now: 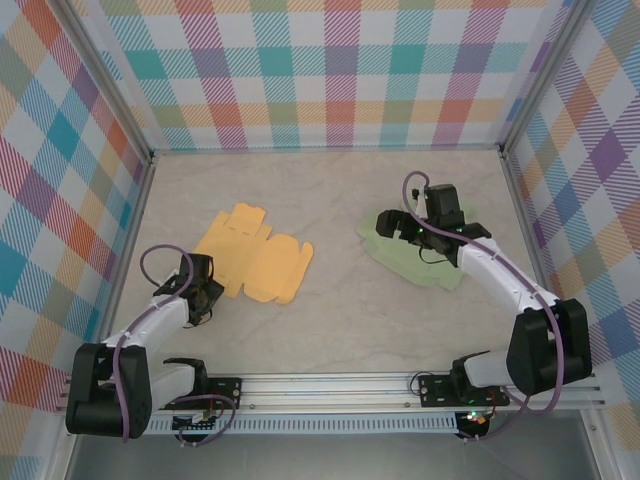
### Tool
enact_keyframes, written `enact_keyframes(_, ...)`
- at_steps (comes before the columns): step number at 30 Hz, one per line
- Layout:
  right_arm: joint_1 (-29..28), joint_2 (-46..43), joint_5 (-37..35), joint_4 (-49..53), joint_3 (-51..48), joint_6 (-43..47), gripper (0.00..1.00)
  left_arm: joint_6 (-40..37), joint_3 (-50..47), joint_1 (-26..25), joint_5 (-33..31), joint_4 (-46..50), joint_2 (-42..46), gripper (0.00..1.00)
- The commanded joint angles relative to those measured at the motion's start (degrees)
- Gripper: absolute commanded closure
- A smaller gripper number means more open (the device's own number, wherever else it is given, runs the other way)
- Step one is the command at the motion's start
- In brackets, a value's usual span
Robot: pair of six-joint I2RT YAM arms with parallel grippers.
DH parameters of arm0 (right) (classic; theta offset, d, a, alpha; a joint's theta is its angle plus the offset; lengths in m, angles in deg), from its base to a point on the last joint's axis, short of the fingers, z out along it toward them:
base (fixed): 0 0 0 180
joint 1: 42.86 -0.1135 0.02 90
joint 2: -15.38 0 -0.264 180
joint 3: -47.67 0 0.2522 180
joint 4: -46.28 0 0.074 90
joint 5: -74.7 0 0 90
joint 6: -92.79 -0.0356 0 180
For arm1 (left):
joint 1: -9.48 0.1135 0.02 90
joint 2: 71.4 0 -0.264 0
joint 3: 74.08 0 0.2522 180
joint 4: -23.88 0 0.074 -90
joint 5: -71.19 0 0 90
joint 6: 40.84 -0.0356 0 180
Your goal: Fold the paper box
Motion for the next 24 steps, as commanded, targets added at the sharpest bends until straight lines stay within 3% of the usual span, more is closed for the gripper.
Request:
enact_keyframes(1, -0.5, -0.2, 1.8, -2.1, -0.8, -0.7, 0.0, -2.6, -0.4, 0.3, 9.2, -21.7, -4.9, 0.37)
enact_keyframes(6, -3.3, 6.1, 6.5, -2.9, 3.9, 0.5, 0.0, -4.3, 0.7, 0.3, 10.0, -23.1, -5.5, 0.41)
enact_keyframes(12, -7.0, 20.2, 15.5, -4.7, 15.9, 0.1, 0.0, -5.8, 1.3, 0.3, 9.2, -23.5, -5.2, 0.46)
enact_keyframes(24, -14.8, 54.0, 24.6, -3.4, 52.9, -0.5, 0.05, -11.7, 3.1, 0.3, 6.3, -21.7, -5.3, 0.53)
